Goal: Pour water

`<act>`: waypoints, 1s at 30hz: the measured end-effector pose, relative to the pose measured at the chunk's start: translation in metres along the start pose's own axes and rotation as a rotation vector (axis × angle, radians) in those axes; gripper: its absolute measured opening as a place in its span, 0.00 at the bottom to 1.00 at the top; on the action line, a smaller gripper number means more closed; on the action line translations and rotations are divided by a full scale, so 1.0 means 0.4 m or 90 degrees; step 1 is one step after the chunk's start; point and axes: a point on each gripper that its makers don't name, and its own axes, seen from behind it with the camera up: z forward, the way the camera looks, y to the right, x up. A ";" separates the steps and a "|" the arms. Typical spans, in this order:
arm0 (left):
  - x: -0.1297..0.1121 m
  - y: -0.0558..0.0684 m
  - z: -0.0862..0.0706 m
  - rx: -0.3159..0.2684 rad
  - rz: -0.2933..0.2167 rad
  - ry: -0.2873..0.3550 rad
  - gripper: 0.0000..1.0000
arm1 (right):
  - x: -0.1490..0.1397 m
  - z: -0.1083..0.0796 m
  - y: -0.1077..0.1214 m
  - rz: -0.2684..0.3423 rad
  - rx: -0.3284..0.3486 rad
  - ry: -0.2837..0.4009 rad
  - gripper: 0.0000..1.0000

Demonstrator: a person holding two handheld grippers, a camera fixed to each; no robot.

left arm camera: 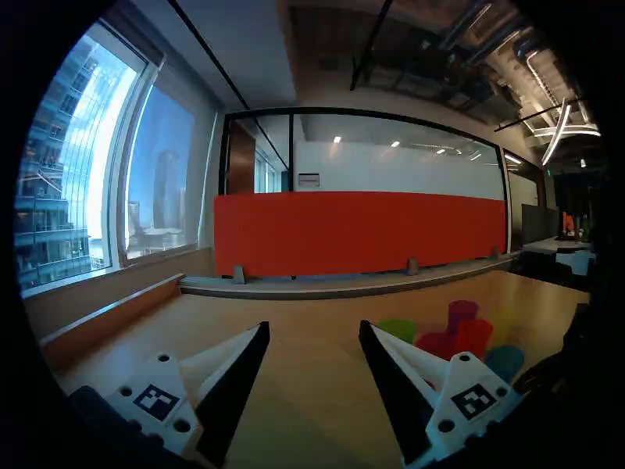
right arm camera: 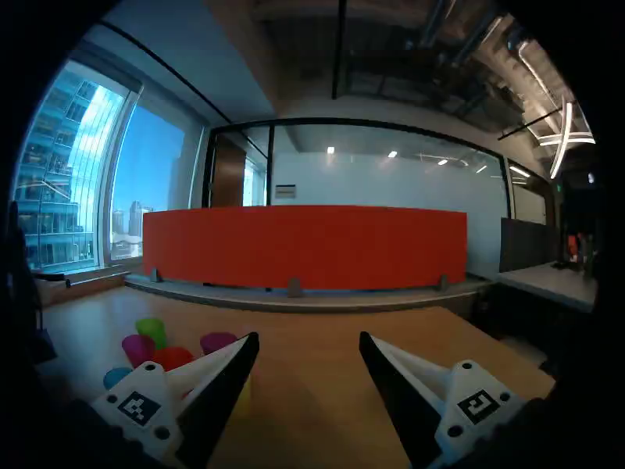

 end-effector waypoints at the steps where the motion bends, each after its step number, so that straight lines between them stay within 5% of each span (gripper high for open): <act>1: 0.007 -0.001 0.003 0.000 0.000 -0.004 0.84 | 0.003 0.003 -0.001 -0.001 0.000 -0.001 0.99; 12: 0.118 -0.018 0.039 -0.018 0.017 -0.032 0.84 | 0.092 0.029 -0.009 0.001 0.011 -0.020 0.99; 22: 0.253 0.005 0.051 -0.065 0.001 -0.031 0.84 | 0.214 0.041 -0.013 0.032 0.027 -0.010 0.99; 30: 0.311 0.029 0.053 -0.106 -0.002 -0.027 0.84 | 0.236 0.041 -0.034 0.030 0.056 -0.016 0.99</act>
